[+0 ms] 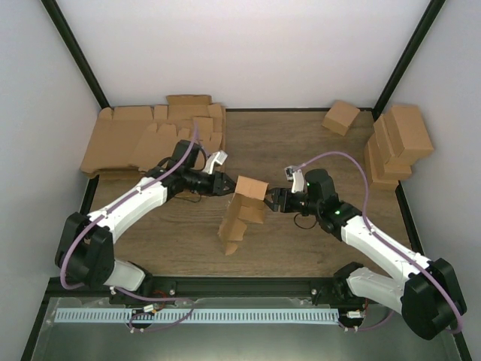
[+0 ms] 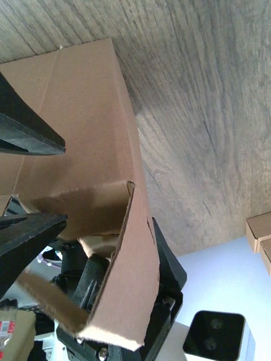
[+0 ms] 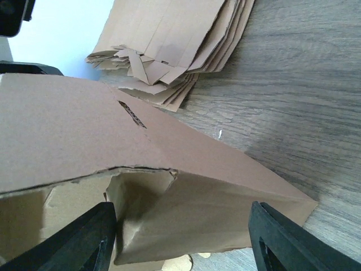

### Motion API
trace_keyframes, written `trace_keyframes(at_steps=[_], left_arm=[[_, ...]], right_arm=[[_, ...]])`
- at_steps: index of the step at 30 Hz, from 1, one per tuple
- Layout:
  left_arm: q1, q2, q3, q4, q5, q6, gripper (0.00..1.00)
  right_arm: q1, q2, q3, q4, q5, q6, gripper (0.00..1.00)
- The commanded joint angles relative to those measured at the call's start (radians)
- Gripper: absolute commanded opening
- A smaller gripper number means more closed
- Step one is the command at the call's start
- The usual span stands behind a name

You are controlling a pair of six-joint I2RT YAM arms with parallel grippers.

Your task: Fold the paper box

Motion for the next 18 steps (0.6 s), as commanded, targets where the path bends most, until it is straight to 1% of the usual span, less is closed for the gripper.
trace_keyframes(at_steps=[1, 7, 12, 18], left_arm=[[0.005, 0.02, -0.017, 0.037, 0.031, 0.012, 0.29], [0.004, 0.02, -0.016, 0.027, 0.025, 0.02, 0.28], [0.004, 0.016, -0.008, 0.02, 0.024, 0.02, 0.28], [0.005, 0.01, 0.003, 0.015, 0.023, 0.02, 0.29]], right_arm=[[-0.007, -0.008, 0.037, -0.056, 0.02, -0.035, 0.67], [-0.007, -0.036, 0.063, -0.123, 0.055, -0.089, 0.72], [-0.007, -0.081, 0.084, -0.194, 0.096, -0.142, 0.79], [-0.007, -0.145, 0.129, -0.287, 0.115, -0.199, 0.81]])
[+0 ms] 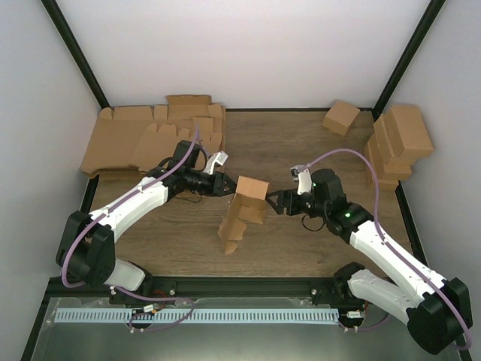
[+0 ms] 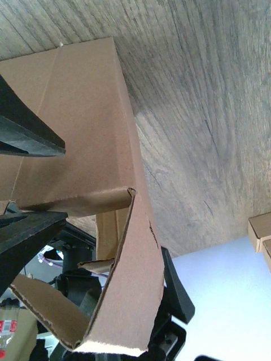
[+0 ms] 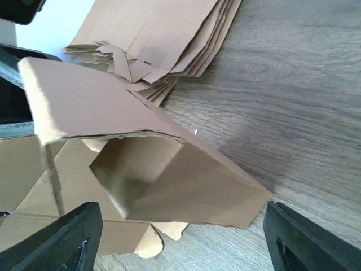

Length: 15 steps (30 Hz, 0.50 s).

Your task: Fold the paper box

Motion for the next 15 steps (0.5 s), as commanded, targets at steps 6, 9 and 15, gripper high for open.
trace_keyframes(at_steps=[6, 9, 15], left_arm=[[0.006, -0.012, 0.027, -0.018, 0.003, 0.025, 0.29], [0.005, -0.016, 0.037, -0.03, -0.001, 0.029, 0.29], [0.006, -0.042, 0.056, -0.052, -0.038, 0.027, 0.32]], right_arm=[[-0.007, -0.083, 0.171, -0.155, 0.089, -0.151, 0.81], [-0.007, -0.061, 0.23, -0.153, 0.075, -0.226, 0.81], [0.006, 0.072, 0.348, -0.137, -0.015, -0.42, 0.79]])
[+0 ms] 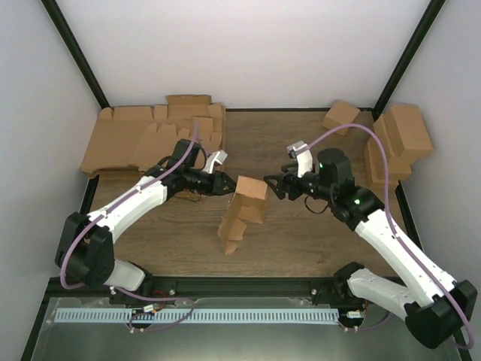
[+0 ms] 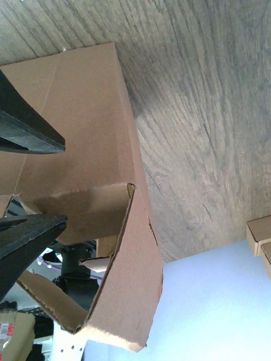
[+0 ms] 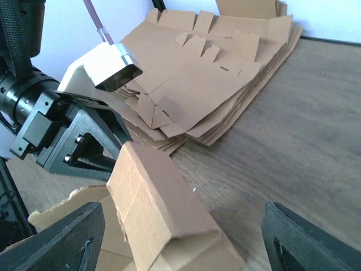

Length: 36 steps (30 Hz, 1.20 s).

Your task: Fold the paper box

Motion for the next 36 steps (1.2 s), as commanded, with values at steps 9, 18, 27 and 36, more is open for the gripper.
trace_keyframes(at_steps=[9, 18, 27, 36], left_arm=[[0.005, -0.124, 0.094, -0.202, -0.151, 0.087, 0.46], [-0.118, -0.204, 0.157, -0.432, -0.308, 0.201, 0.6], [-0.223, -0.167, 0.223, -0.474, -0.445, 0.205, 0.6], [-0.226, -0.161, 0.216, -0.469, -0.458, 0.2, 0.57]], right_arm=[[0.151, 0.249, 0.213, -0.103, 0.117, -0.363, 0.79], [0.238, 0.298, 0.216, -0.128, 0.27, -0.421, 0.77], [0.248, 0.302, 0.21, -0.135, 0.311, -0.443, 0.74], [0.275, 0.293, 0.172, -0.124, 0.37, -0.452, 0.72]])
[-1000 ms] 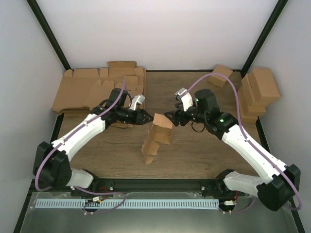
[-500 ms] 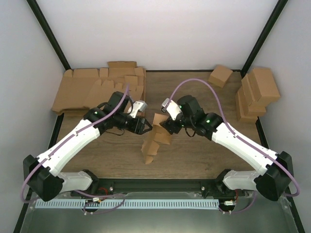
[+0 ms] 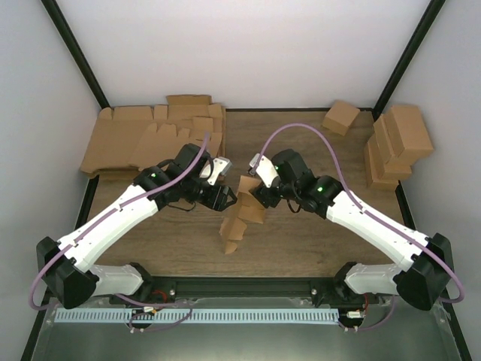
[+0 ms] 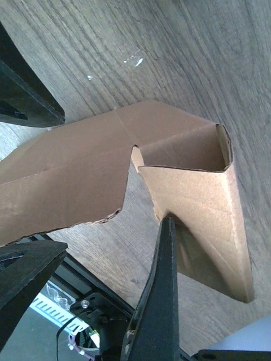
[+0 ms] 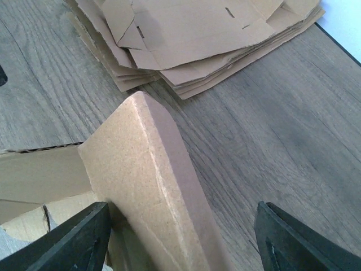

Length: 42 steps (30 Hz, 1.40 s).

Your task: Fold the paper box

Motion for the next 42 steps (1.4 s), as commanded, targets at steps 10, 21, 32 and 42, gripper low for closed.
trace_keyframes(at_steps=[10, 21, 32, 42], left_arm=[[-0.006, 0.004, 0.005, -0.002, 0.004, -0.002, 0.53], [-0.001, -0.031, -0.037, 0.049, 0.013, -0.034, 0.49], [0.063, -0.076, -0.048, 0.09, 0.099, -0.07, 0.49], [0.084, -0.111, -0.043, 0.1, 0.106, -0.097, 0.5]], right_arm=[[0.059, -0.004, -0.048, 0.037, 0.112, -0.007, 0.71], [0.106, -0.019, -0.074, 0.075, 0.16, -0.034, 0.71], [0.114, -0.08, -0.03, 0.071, 0.108, -0.026, 0.78], [0.113, -0.094, -0.02, 0.048, 0.132, -0.016, 0.74]])
